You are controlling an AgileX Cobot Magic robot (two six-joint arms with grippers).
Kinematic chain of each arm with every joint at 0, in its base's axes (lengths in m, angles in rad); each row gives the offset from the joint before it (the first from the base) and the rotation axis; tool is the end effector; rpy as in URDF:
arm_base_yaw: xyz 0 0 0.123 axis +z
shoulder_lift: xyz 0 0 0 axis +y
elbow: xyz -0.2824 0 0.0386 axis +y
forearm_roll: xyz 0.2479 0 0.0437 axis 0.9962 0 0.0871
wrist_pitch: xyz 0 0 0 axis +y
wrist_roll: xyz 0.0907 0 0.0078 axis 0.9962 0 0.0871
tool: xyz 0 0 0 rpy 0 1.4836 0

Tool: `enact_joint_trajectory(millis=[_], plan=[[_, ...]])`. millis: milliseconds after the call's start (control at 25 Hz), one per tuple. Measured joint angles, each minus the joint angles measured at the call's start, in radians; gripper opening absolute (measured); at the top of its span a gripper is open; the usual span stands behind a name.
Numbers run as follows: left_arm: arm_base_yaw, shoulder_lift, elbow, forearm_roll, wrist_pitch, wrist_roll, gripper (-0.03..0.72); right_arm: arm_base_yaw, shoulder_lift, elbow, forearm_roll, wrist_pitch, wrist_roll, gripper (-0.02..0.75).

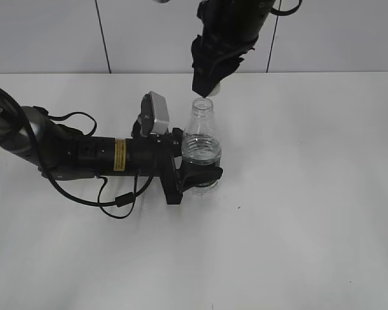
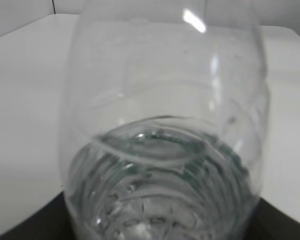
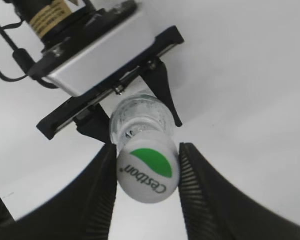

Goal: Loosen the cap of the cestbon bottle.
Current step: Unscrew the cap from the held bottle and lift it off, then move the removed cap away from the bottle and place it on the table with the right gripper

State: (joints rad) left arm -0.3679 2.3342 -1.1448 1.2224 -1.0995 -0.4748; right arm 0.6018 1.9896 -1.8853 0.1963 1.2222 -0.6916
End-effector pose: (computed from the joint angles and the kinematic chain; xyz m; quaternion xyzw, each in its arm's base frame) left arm 0.3453 -0.2147 0.0620 0.5138 0.6082 -0.3990 0.4549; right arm 0.3456 0.2576 0.2985 -0.5772 0.7941 0.0889 0.1684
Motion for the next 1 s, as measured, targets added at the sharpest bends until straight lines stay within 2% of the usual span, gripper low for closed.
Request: enact_joint_trajectory(millis=[120, 360, 560, 760, 1000], plan=[[0.000, 0.000, 0.000, 0.000, 0.000, 0.000, 0.405, -0.050, 0.000, 0.000, 0.005, 0.000, 0.124, 0.290], [0.000, 0.000, 0.000, 0.000, 0.000, 0.000, 0.405, -0.251, 0.000, 0.006, 0.034, -0.001, 0.263, 0.290], [0.000, 0.000, 0.000, 0.000, 0.000, 0.000, 0.405, -0.402, 0.000, 0.089, 0.038, -0.005, 0.357, 0.290], [0.001, 0.000, 0.000, 0.000, -0.001, 0.000, 0.405, -0.513, 0.000, 0.262, 0.039, -0.159, 0.416, 0.290], [0.002, 0.000, 0.000, 0.000, -0.002, 0.000, 0.405, -0.558, 0.000, 0.460, 0.030, -0.403, 0.450, 0.290]])
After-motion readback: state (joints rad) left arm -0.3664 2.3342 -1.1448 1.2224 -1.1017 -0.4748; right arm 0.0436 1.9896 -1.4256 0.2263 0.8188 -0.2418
